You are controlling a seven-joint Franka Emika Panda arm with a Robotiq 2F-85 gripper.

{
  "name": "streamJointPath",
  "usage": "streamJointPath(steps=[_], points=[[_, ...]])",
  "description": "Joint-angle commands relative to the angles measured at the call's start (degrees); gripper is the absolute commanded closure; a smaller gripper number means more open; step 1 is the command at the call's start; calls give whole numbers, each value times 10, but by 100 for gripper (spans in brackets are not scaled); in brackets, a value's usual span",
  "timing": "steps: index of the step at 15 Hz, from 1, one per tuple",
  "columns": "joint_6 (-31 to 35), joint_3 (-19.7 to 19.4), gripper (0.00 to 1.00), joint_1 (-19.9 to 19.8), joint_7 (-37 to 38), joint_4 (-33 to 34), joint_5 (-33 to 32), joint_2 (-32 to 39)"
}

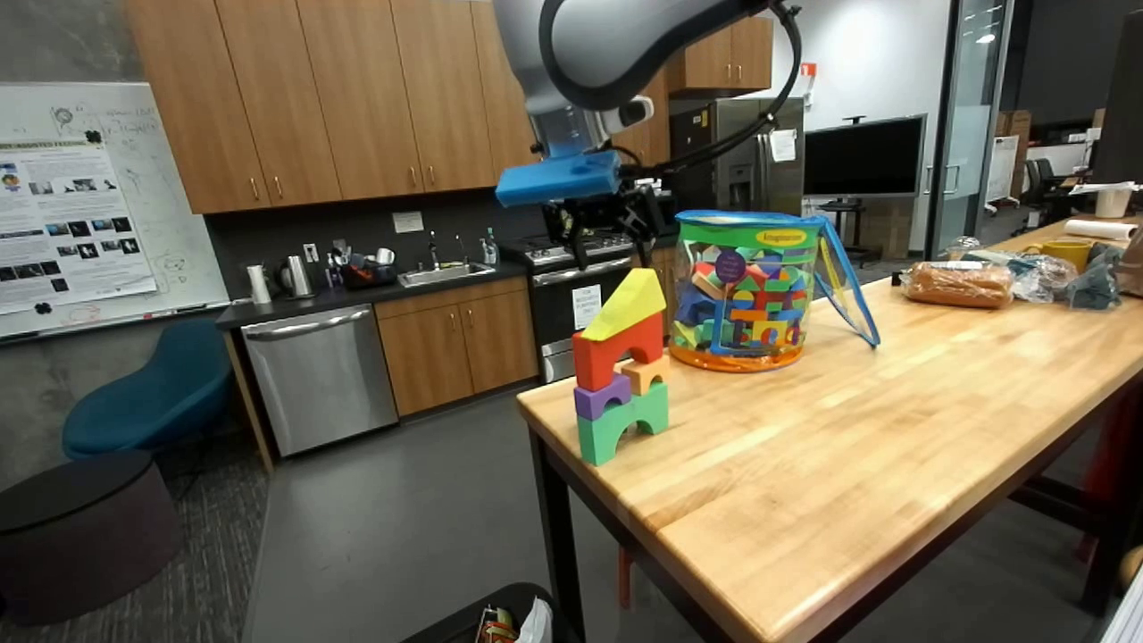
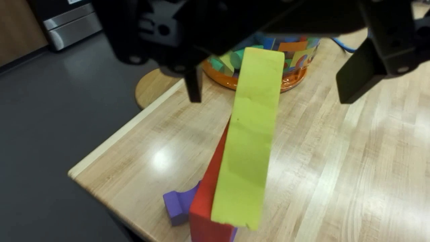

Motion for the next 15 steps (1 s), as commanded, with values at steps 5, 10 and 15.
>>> streamJointPath(steps=[5, 10, 15], points=[[22, 33, 0, 14, -192, -76, 25, -102], [49, 36, 0, 9, -363, -132, 50, -161], [61, -4, 0, 14, -569, -196, 90, -217]])
